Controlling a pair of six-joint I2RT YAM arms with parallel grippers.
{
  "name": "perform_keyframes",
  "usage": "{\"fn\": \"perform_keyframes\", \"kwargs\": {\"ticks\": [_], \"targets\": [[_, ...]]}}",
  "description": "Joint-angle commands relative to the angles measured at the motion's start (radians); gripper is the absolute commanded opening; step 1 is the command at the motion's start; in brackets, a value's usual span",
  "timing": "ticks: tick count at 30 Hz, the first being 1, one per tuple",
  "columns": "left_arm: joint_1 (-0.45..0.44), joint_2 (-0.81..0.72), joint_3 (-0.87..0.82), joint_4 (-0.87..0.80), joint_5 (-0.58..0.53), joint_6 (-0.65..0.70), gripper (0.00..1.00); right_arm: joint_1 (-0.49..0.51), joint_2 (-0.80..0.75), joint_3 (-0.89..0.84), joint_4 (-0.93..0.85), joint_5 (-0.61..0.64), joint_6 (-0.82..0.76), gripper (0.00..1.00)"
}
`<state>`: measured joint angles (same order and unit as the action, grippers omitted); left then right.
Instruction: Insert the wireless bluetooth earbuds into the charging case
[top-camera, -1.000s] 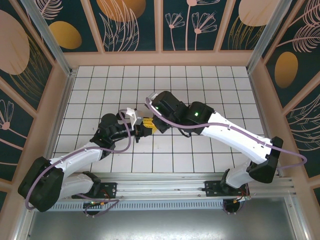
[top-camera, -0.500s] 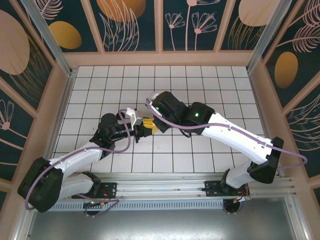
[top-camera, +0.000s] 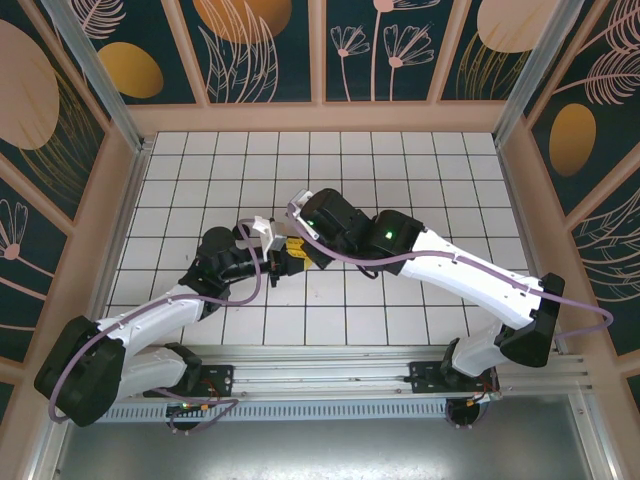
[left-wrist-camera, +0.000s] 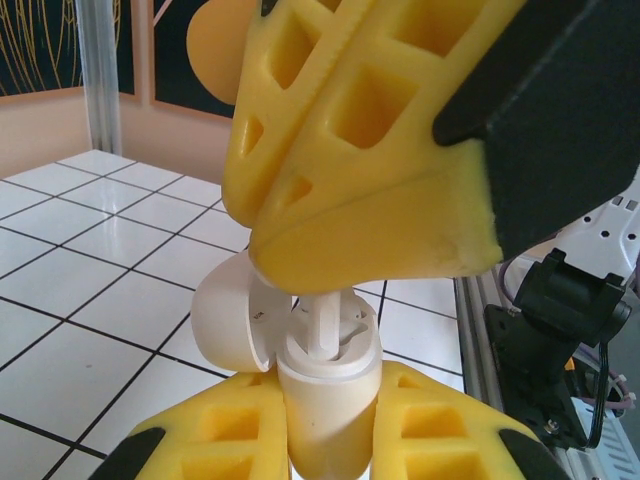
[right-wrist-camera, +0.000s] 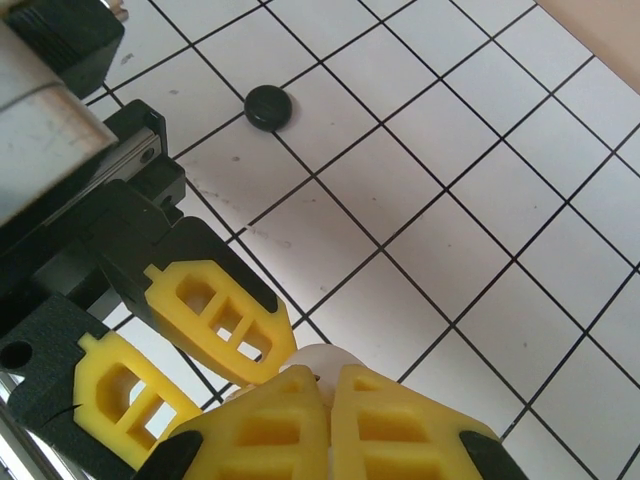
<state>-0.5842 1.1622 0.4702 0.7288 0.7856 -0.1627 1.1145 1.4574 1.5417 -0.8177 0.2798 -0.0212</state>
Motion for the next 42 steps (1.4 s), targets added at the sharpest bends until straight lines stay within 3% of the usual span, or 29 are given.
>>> {"fn": "perform_keyframes", "kwargs": {"ticks": [1,13,32,39,42], "targets": [[0.004,-0.031,0.022,0.072,-0.006,-0.009,0.00,0.018,-0.007,-0.027,-0.027,-0.053,-0.010,0.06],[0.003,-0.021,0.023,0.067,0.000,-0.005,0.00,0.019,-0.025,-0.010,-0.095,0.019,-0.051,0.05],[0.003,-0.019,0.040,-0.011,0.019,0.068,0.00,0.024,0.038,0.023,-0.135,-0.031,-0.088,0.05],[0.003,-0.030,0.031,-0.011,0.014,0.074,0.00,0.016,0.001,0.033,-0.080,-0.011,-0.041,0.35],[0.003,-0.032,0.030,-0.008,0.013,0.072,0.00,0.003,-0.025,0.068,-0.055,-0.029,-0.025,0.43]]}}
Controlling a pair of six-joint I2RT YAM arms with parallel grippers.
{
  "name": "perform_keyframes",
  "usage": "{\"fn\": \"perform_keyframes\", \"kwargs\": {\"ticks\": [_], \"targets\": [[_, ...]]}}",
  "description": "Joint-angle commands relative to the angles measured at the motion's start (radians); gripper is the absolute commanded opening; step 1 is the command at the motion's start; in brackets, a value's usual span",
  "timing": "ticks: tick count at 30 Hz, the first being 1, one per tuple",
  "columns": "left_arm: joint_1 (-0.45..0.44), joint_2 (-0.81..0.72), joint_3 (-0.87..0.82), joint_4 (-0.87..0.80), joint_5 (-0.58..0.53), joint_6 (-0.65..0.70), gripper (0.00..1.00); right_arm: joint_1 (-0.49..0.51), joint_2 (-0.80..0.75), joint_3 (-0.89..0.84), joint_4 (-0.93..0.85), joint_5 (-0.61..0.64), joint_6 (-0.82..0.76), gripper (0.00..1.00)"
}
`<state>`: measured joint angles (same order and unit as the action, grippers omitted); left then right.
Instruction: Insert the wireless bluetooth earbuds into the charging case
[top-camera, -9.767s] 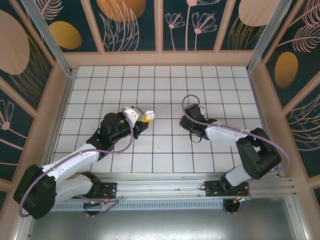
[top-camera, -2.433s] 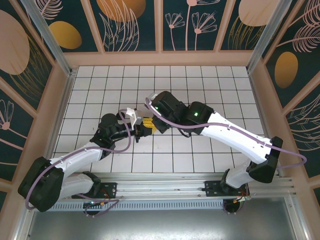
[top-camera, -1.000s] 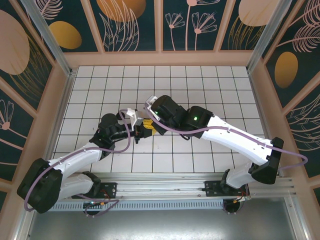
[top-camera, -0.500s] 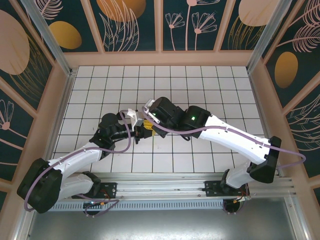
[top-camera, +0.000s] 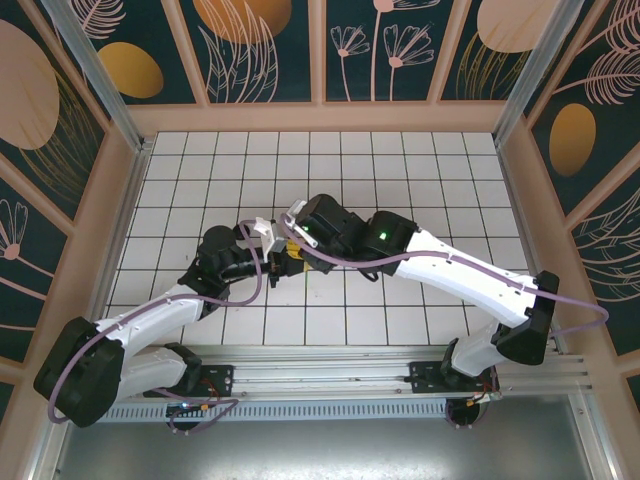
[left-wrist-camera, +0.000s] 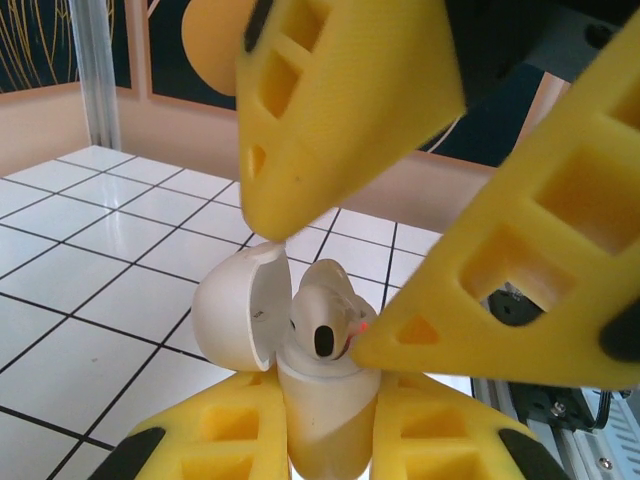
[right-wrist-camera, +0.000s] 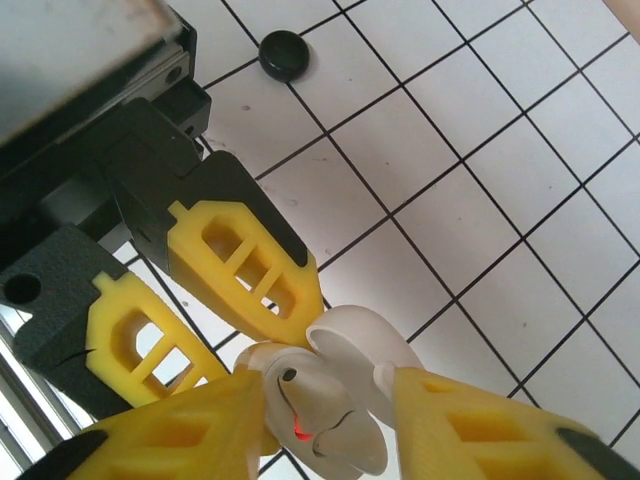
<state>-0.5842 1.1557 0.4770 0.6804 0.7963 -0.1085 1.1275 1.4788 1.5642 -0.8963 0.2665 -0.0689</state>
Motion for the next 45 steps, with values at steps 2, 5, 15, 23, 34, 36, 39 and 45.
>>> {"fn": "perform_keyframes", "kwargs": {"ticks": [2,5,15,23,34,36,39,45], "targets": [[0.004,-0.026,0.022,0.042,0.003,0.015,0.00,-0.028,-0.062,0.056,0.039,-0.050,0.034,0.46],[0.003,-0.031,0.022,0.039,0.003,0.014,0.00,-0.059,-0.083,0.057,0.055,-0.096,0.059,0.47],[0.004,-0.047,0.032,0.018,0.012,0.018,0.00,-0.398,-0.153,-0.125,0.210,-0.488,0.336,0.45],[0.002,-0.053,0.042,0.015,0.012,0.001,0.00,-0.496,-0.112,-0.269,0.338,-0.811,0.426,0.24],[0.003,-0.049,0.018,0.049,-0.031,-0.017,0.00,-0.457,-0.200,-0.262,0.363,-0.959,0.417,0.18],[0.003,-0.047,0.015,0.054,-0.037,-0.024,0.00,-0.456,-0.227,-0.273,0.361,-0.969,0.416,0.19],[0.003,-0.047,0.008,0.069,-0.048,-0.039,0.00,-0.445,-0.256,-0.290,0.346,-0.998,0.407,0.18],[0.004,-0.045,0.005,0.084,-0.050,-0.054,0.00,-0.414,-0.279,-0.319,0.314,-0.907,0.399,0.18]]}}
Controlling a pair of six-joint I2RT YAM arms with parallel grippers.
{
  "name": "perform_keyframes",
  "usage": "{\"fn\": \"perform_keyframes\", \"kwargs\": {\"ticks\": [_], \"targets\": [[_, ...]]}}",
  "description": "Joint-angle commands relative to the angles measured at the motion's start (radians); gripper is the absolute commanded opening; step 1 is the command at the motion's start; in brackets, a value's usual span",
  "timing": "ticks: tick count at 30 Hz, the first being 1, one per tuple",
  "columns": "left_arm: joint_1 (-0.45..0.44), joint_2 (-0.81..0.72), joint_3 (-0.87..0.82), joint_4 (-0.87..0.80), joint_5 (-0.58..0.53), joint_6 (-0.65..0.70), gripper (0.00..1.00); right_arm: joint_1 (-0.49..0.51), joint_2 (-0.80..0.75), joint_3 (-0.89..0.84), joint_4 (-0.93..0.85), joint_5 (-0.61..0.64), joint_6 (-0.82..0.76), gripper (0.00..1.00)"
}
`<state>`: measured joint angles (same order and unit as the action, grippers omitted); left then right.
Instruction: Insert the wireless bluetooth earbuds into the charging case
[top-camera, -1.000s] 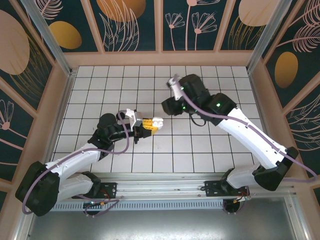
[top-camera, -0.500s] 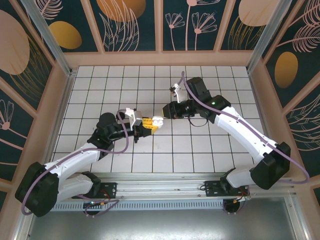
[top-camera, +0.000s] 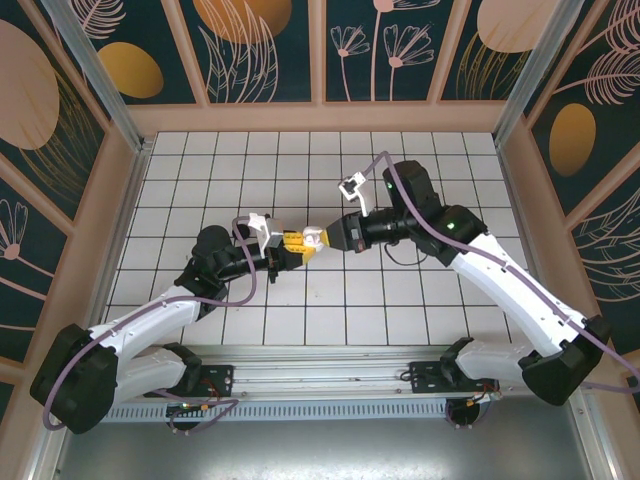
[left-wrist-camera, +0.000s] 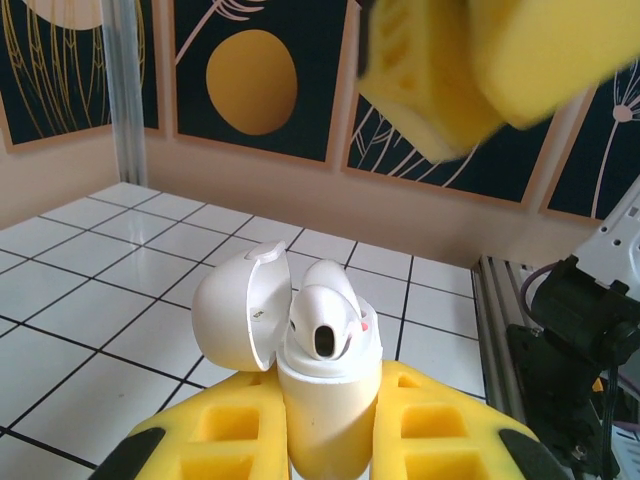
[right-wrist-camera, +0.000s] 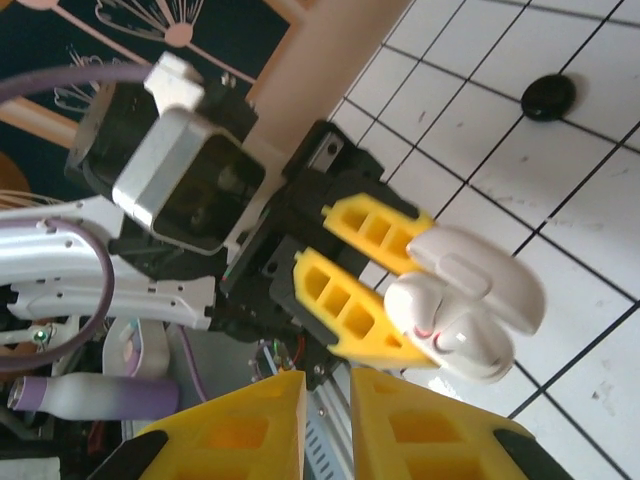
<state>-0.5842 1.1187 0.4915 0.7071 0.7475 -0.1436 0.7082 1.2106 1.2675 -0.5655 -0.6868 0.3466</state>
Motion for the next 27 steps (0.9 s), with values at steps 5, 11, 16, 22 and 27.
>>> {"fn": "perform_keyframes", "kwargs": {"ticks": [5,11,16,22,27], "targets": [[0.003,0.001,-0.005,0.059,0.034,-0.019,0.00,-0.076,-0.007,-0.026,0.079,0.161,0.077,0.22],[0.004,0.008,0.003,0.082,0.077,-0.030,0.00,-0.123,0.125,0.001,0.134,0.056,0.122,0.19],[0.003,0.019,0.019,0.071,0.075,-0.019,0.00,-0.027,0.213,0.037,0.095,-0.012,0.081,0.18],[0.005,0.032,0.017,0.076,0.040,-0.029,0.00,0.016,0.188,0.032,0.070,-0.026,0.046,0.16],[0.016,0.033,-0.006,0.141,0.009,-0.091,0.00,0.049,0.122,-0.009,0.072,-0.017,0.035,0.16]]}}
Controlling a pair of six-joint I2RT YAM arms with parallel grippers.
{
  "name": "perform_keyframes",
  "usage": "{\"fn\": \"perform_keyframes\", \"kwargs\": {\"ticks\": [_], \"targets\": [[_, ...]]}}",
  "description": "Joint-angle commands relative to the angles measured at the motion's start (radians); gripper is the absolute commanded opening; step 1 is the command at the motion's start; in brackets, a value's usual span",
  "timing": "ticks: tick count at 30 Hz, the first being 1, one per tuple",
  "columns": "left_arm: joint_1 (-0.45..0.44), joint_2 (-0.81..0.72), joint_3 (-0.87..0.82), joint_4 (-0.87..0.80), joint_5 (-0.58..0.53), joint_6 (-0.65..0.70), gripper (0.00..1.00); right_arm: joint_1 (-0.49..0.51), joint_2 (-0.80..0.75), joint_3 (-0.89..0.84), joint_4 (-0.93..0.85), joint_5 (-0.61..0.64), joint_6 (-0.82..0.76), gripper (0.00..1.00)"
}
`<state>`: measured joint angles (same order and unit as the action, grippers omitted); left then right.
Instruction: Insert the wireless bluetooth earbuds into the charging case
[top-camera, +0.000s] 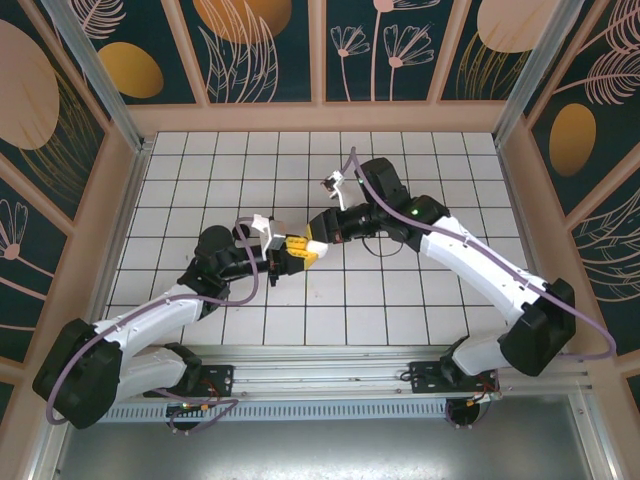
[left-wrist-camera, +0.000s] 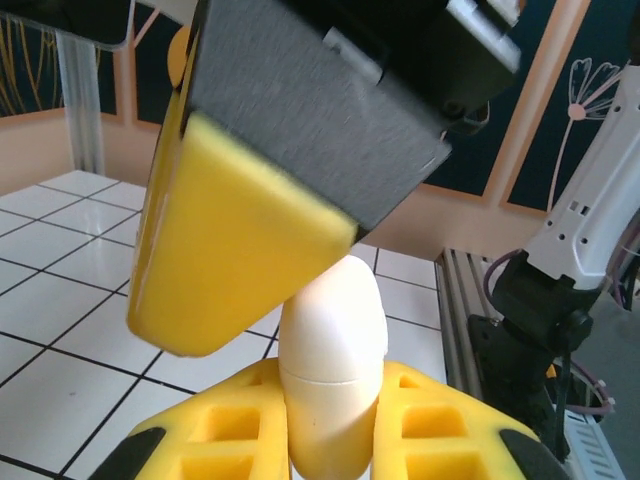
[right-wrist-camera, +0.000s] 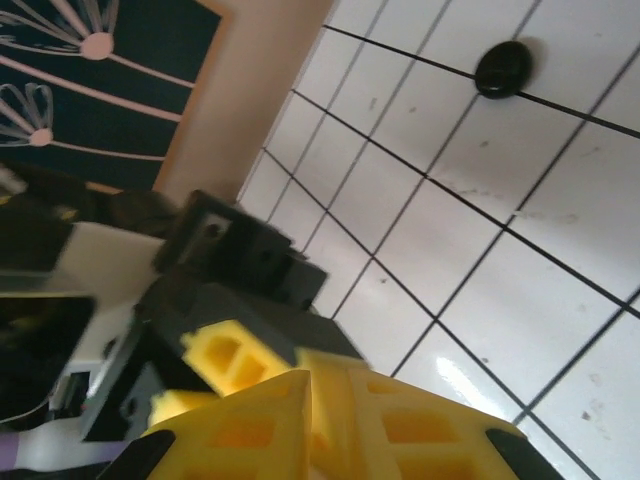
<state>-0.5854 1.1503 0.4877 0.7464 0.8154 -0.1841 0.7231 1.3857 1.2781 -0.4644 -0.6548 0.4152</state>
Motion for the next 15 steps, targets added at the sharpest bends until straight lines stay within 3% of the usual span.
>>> {"fn": "perform_keyframes", "kwargs": {"ticks": [1,5,10,15], "targets": [[0.021,0.004,-0.003,0.105,-0.059,-0.060,0.00,0.045,-0.064,-0.034,-0.025,-0.049,-0.033,0.16],[0.030,0.018,0.003,0.108,-0.054,-0.080,0.00,0.074,-0.092,-0.081,-0.012,-0.038,-0.030,0.16],[0.038,0.032,0.015,0.072,-0.084,-0.095,0.00,0.037,-0.123,-0.092,-0.007,0.064,-0.027,0.17],[0.039,0.085,0.022,-0.039,-0.189,-0.124,0.00,-0.081,-0.205,-0.134,0.048,0.303,0.026,0.23]]}}
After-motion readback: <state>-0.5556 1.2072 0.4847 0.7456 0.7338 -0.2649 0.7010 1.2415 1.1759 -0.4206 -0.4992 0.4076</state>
